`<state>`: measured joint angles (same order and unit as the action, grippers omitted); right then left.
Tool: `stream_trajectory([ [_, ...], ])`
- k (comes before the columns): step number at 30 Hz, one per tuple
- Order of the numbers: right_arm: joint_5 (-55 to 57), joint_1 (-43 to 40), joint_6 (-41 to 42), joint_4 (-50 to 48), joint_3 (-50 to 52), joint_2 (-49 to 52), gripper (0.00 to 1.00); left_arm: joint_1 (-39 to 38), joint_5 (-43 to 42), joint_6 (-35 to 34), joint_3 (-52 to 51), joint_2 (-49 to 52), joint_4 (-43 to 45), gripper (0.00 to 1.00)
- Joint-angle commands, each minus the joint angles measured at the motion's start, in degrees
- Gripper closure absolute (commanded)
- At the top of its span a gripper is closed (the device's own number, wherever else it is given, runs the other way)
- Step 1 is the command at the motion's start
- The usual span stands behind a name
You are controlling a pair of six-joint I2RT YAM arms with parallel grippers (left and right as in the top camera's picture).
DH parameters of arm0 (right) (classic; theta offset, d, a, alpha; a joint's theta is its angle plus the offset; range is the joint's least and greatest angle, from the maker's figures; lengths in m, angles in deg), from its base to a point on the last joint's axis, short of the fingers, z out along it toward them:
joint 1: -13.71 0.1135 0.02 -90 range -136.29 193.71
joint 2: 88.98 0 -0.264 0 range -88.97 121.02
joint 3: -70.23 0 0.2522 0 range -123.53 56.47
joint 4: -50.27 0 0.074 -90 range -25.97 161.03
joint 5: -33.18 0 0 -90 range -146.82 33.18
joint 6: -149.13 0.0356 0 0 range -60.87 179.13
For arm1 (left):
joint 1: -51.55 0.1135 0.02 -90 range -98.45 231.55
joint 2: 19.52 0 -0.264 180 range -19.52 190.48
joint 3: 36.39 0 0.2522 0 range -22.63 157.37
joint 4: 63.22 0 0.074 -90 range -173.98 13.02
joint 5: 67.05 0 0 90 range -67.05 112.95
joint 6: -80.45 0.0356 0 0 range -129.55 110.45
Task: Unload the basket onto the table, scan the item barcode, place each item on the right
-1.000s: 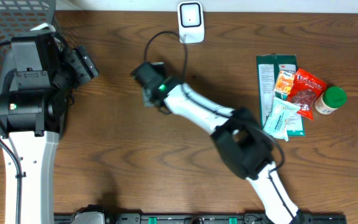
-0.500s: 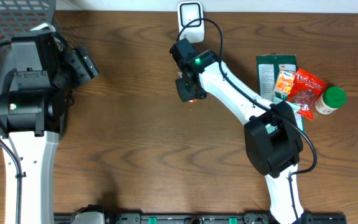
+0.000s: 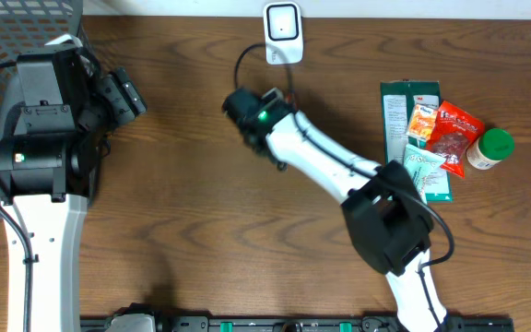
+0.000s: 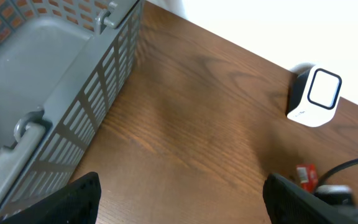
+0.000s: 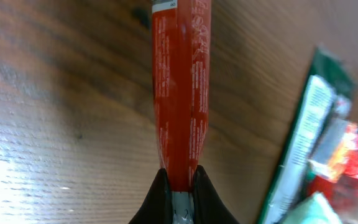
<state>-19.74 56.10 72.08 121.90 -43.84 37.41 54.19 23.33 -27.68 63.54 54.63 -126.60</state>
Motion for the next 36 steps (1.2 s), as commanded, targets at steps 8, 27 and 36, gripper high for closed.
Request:
stream_trajectory([
  [8, 12.6, 5.2, -3.6, -11.3, 13.9, -0.4, 0.99, 0.2, 0.3, 0.3, 0.6, 0.3, -0.1, 0.16],
  [27, 10.6, 10.6, -6.8, -21.5, 19.3, 0.4, 0.99, 0.2, 0.3, 0.3, 0.6, 0.3, -0.5, 0.16],
  [36, 5.1, 11.9, -6.2, -22.4, 18.8, 0.1, 0.52, 0.2, 0.3, 0.3, 0.6, 0.3, -0.5, 0.16],
])
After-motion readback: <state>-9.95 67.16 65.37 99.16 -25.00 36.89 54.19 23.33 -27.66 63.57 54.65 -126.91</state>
